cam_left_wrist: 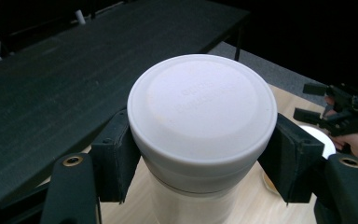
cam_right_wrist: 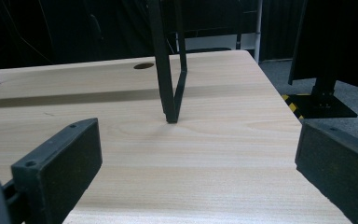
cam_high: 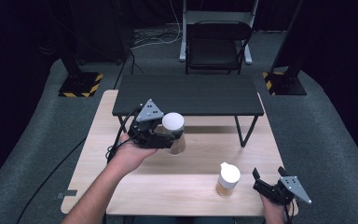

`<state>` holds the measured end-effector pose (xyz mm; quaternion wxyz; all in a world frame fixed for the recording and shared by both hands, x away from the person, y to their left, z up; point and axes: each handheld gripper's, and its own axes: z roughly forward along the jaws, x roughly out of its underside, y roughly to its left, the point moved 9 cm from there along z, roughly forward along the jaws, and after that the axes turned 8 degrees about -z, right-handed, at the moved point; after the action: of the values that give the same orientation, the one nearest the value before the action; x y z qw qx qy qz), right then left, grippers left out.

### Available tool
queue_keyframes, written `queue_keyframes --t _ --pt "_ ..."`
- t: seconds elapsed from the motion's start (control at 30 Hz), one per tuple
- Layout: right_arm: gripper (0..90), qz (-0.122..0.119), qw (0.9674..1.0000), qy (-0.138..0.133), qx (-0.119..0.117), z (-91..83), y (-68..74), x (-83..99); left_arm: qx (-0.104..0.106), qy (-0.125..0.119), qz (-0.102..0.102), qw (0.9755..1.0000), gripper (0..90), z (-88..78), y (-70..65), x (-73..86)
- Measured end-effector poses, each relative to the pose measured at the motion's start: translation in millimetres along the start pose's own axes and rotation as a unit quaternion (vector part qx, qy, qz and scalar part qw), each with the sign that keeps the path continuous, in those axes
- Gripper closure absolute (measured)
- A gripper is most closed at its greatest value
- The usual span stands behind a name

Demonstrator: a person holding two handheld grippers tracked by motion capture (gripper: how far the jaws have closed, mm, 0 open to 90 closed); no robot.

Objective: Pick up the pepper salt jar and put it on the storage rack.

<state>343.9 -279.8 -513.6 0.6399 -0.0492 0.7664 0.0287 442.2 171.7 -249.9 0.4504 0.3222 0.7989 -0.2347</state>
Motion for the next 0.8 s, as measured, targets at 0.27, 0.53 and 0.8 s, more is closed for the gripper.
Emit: queue_keyframes --t 0.27,0.53,0.8 --pt "0.0 0.001 1.0000 -0.006 0.000 -1.2 -0.2 1.1 -0.017 -0.001 -0.002 0.9999 33.4 4.3 0.7 -30.1" --pt "0.0 0.008 0.9999 -0.011 -0.002 -3.3 -1.4 2.4 -0.050 -0.014 -0.011 0.9986 33.4 18.6 13.5 -52.5" --pt "0.0 0.010 0.9998 -0.015 -0.003 -3.8 -2.0 3.0 -0.079 -0.014 -0.023 0.9965 33.4 30.1 35.2 -74.3"
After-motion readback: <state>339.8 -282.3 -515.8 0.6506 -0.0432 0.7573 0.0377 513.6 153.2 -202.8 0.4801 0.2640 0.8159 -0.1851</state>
